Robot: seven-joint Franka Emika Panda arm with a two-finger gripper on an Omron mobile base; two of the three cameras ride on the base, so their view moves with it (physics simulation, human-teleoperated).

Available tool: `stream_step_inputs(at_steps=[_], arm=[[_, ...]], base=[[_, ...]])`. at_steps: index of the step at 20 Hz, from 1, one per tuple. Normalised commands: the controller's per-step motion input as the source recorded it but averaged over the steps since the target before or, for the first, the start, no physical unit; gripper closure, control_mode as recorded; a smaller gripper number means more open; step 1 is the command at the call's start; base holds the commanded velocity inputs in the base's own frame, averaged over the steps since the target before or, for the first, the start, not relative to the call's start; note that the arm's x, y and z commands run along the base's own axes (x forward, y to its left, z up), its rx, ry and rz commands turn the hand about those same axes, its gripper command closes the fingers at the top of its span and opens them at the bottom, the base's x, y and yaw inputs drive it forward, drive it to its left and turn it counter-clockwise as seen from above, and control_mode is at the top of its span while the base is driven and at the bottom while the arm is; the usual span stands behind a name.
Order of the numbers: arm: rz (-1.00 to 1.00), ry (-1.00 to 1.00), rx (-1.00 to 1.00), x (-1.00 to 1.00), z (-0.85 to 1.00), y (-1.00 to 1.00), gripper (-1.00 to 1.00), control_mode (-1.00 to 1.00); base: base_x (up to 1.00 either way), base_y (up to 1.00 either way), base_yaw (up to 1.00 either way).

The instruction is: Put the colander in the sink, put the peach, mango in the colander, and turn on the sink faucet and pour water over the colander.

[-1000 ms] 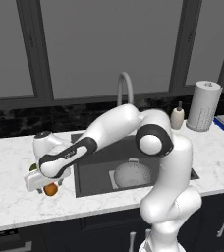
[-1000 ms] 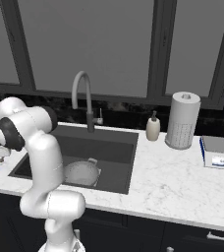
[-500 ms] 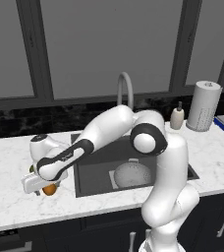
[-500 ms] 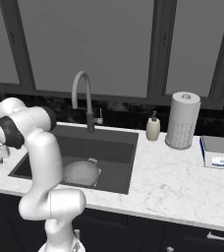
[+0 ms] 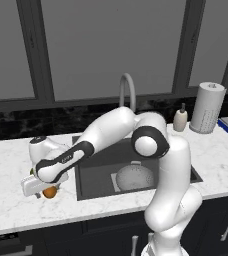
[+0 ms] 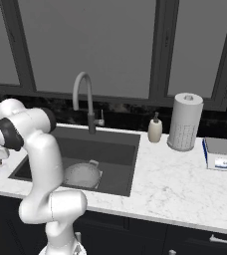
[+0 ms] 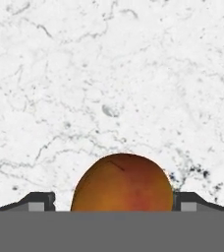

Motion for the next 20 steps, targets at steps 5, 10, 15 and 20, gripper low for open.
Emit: stream_step_inputs(at_steps=[5,10,15,20], arm=[[0.0,0.0,0.0,0.0,0.0,0.0,1.0,-1.0],[0.0,0.0,0.0,0.0,0.0,0.0,1.0,-1.0],[0.0,0.0,0.0,-0.11,0.09,-0.19,1.0,-1.0],[-0.05,0.0,0.0,-0.25,0.52,-0.72,1.0,-1.0]], base=[[0.0,0.0,0.0],[0.0,0.0,0.0],[0.0,0.0,0.0],[0.0,0.0,0.0]])
